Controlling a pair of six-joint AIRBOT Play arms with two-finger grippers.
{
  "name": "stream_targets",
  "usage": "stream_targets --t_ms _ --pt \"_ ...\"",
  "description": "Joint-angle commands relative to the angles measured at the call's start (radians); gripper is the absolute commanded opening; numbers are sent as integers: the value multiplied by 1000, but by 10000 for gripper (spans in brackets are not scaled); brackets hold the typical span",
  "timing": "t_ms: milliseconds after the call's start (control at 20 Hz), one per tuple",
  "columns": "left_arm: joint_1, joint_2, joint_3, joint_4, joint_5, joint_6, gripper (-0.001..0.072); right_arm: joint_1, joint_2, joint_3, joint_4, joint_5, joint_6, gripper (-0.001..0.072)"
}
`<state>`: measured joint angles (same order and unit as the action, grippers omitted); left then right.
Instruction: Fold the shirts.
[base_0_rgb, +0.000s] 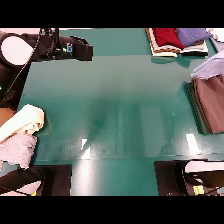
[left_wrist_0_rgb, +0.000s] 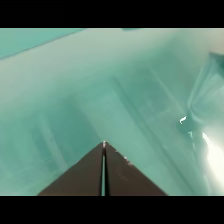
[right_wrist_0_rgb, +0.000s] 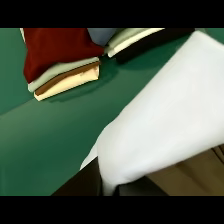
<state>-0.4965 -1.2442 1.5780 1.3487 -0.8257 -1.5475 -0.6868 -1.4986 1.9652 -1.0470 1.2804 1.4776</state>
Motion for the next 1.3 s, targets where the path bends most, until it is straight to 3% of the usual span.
stream_targets --t_ms 0,300,550,600,650,700,750,800,1000,1150,1250 --pt "0 0 0 -3 -5 0 26 -42 86 -95 -2 16 7 18" --pt "0 0 0 -3 -5 1 25 -172 298 -390 -21 81 6 17" --pt "0 0 0 -3 -5 4 26 -233 468 -714 -251 79 6 23" --pt "0 0 0 -3 -5 4 26 -240 485 -766 -272 83 6 64" --pt "0 0 0 -3 -5 4 26 -248 494 -806 -291 84 6 226" --pt "0 0 0 -3 -5 4 26 -257 499 -839 -299 90 6 439" --pt "0 0 0 -3 -5 4 26 -269 499 -854 -306 100 7 578" --pt "0 0 0 -3 -6 4 27 -277 499 -854 -308 110 7 610" --pt "0 0 0 -3 -4 3 26 -206 499 -725 -143 98 6 608" --pt "0 0 0 -3 -5 3 27 -20 499 -598 1 80 6 605" --pt "0 0 0 -3 -2 3 27 165 499 -531 -2 66 6 603"
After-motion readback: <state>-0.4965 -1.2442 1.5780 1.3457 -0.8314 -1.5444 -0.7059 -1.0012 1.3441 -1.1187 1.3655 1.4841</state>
